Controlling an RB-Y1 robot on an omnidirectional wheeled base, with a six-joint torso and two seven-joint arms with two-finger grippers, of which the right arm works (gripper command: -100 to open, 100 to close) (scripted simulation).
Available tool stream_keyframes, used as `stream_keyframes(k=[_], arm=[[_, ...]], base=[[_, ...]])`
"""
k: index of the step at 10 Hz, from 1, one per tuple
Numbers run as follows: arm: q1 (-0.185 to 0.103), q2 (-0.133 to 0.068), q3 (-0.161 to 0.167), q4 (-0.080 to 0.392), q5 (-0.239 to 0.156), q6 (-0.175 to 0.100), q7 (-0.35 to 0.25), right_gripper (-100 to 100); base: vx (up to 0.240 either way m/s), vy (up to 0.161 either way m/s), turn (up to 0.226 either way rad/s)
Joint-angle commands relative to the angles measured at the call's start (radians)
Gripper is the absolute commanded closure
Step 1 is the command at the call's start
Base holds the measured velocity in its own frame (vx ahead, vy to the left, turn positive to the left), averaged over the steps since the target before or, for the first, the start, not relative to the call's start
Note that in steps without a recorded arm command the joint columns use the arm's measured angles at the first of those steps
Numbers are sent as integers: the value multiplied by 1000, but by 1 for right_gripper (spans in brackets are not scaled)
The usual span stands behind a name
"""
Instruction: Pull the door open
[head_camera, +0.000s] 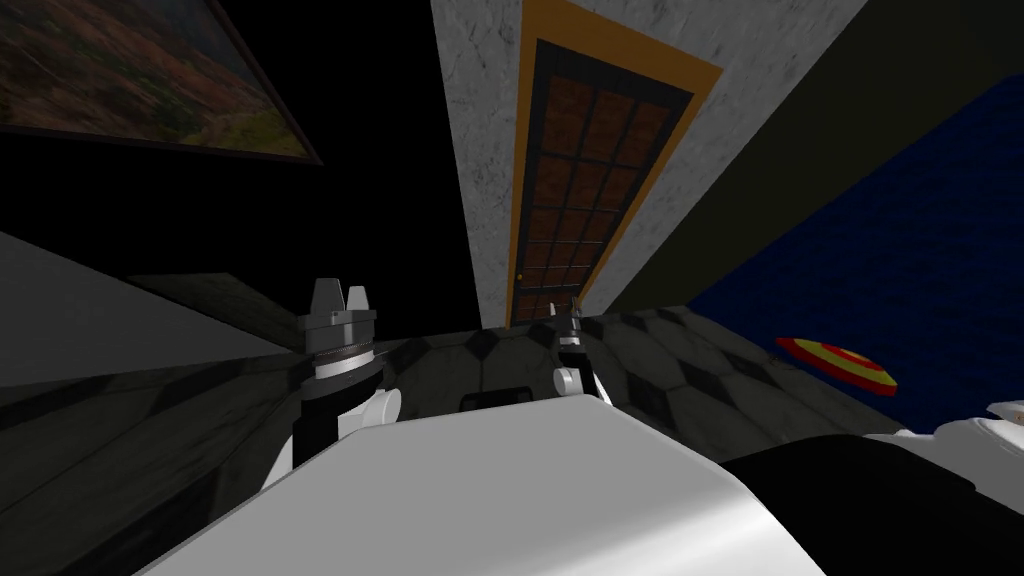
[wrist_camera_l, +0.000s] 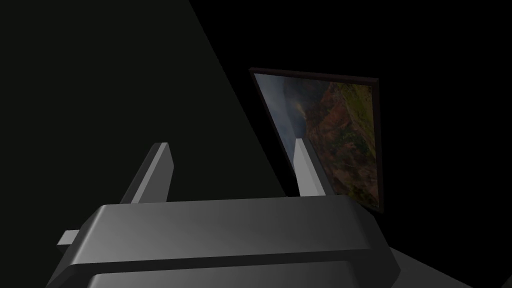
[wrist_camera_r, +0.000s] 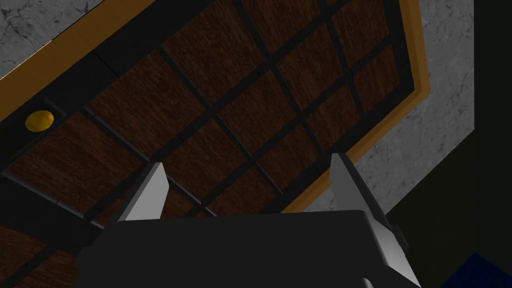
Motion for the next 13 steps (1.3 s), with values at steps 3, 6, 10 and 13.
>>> stream_keyframes(k=[3,6,10,13], arm=[[-16,-13,8,98,-60,-45,-84,-100],[-29,-22,14,174,-112,-78,-153,-100],[-45,-34,23,276,-181,-122,-246,-100],[-58,-43,29,353,-232,-155,-316,-100]], base=[[87,-19,170],[101,-29,153],[96,-33,169],[91,-38,170]])
